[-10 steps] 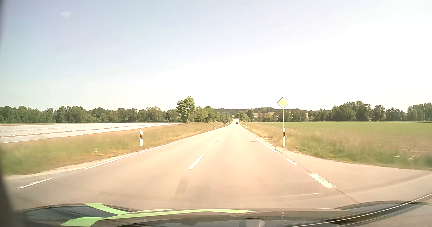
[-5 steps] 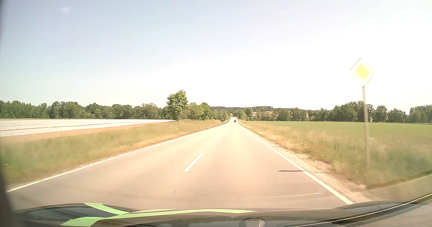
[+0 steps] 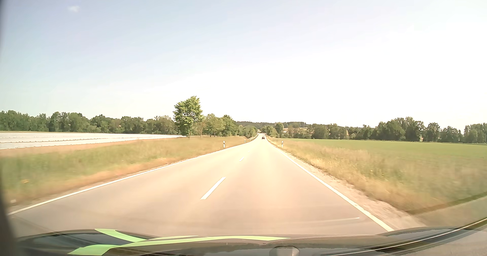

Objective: Follow the waypoints while adhering to traffic rules and regulations

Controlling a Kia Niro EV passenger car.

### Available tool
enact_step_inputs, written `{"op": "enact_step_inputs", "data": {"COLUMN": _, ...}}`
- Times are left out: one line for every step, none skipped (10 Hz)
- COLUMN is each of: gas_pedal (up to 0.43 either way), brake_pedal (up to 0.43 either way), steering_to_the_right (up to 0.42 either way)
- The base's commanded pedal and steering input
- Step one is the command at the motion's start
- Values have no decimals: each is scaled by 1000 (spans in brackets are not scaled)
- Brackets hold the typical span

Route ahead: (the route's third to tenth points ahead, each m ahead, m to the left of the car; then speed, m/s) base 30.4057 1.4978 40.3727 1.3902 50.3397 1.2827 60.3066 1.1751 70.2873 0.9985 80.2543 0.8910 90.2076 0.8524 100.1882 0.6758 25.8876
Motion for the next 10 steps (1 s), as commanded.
{"op": "enact_step_inputs", "data": {"gas_pedal": 240, "brake_pedal": 0, "steering_to_the_right": 5}}
{"op": "enact_step_inputs", "data": {"gas_pedal": 240, "brake_pedal": 0, "steering_to_the_right": 5}}
{"op": "enact_step_inputs", "data": {"gas_pedal": 240, "brake_pedal": 0, "steering_to_the_right": 5}}
{"op": "enact_step_inputs", "data": {"gas_pedal": 240, "brake_pedal": 0, "steering_to_the_right": 5}}
{"op": "enact_step_inputs", "data": {"gas_pedal": 240, "brake_pedal": 0, "steering_to_the_right": 3}}
{"op": "enact_step_inputs", "data": {"gas_pedal": 240, "brake_pedal": 0, "steering_to_the_right": 2}}
{"op": "enact_step_inputs", "data": {"gas_pedal": 240, "brake_pedal": 0, "steering_to_the_right": 2}}
{"op": "enact_step_inputs", "data": {"gas_pedal": 240, "brake_pedal": 0, "steering_to_the_right": 2}}
{"op": "enact_step_inputs", "data": {"gas_pedal": 228, "brake_pedal": 0, "steering_to_the_right": 2}}
{"op": "enact_step_inputs", "data": {"gas_pedal": 228, "brake_pedal": 0, "steering_to_the_right": 2}}
